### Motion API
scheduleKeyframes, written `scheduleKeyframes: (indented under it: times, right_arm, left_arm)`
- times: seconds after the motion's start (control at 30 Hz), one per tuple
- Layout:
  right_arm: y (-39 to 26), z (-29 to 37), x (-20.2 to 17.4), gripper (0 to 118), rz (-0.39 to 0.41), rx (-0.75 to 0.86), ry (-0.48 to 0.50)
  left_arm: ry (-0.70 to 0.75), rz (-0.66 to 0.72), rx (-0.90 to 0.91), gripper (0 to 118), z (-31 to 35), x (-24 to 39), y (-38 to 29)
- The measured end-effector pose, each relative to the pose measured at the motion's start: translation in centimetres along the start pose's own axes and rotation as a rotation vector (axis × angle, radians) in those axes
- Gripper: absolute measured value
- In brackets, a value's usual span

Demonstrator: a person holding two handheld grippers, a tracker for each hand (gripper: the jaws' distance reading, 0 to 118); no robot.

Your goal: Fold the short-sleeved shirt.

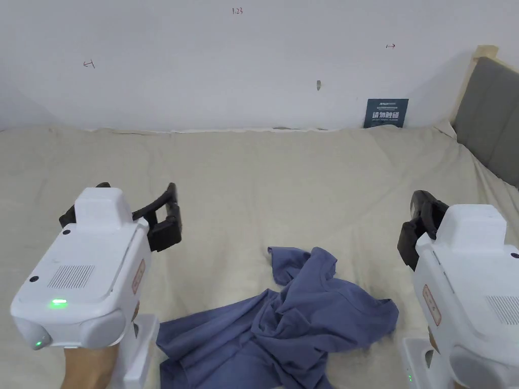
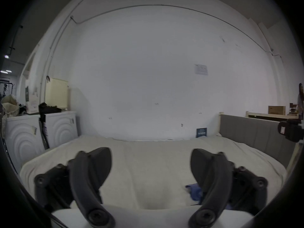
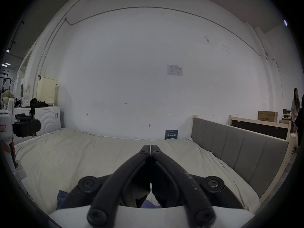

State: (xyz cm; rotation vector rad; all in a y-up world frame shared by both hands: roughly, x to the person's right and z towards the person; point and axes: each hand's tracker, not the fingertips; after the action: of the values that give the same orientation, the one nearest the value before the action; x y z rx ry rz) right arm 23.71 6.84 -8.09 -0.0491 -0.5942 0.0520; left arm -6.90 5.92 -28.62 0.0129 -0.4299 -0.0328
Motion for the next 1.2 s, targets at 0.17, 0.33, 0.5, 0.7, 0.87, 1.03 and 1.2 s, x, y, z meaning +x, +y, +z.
scheduleKeyframes:
  times: [0.17,0.33,0.5,0.7,0.87,1.03,1.2]
  right_arm:
    - [0.2,0.1,-0.9,1,0.002,0.007,0.025]
    - [-0.1,0.0,-1.0,1,0.003,-0.002,0.033]
    - [-0.9,-0.2,-0.7,1,0.006,-0.021,0.028]
    - [-2.2,-0.5,-0.1,1,-0.007,-0.057,0.014]
    - [-3.3,-0.7,0.5,1,0.001,-0.091,0.003]
    - [-4.2,-0.9,1.0,1,0.002,-0.119,-0.001]
    - [-5.0,-1.3,1.3,1,0.002,-0.140,-0.006]
  left_arm:
    - [0.020,-0.044,-0.040,0,0.5,-1.6,-0.8]
    - [0.014,-0.019,-0.162,0,-0.4,-2.1,-1.3]
    - [-0.065,0.090,-0.543,0,-2.8,-2.2,-4.9]
    - [-0.138,0.210,-0.862,0,-2.0,-0.7,-13.5]
    - [-0.144,0.172,-0.960,10,0.3,1.1,-18.3]
    - [-0.109,0.175,-0.992,115,1.3,2.0,-20.4]
    - [-0.064,0.162,-1.018,63,0.8,2.9,-21.9]
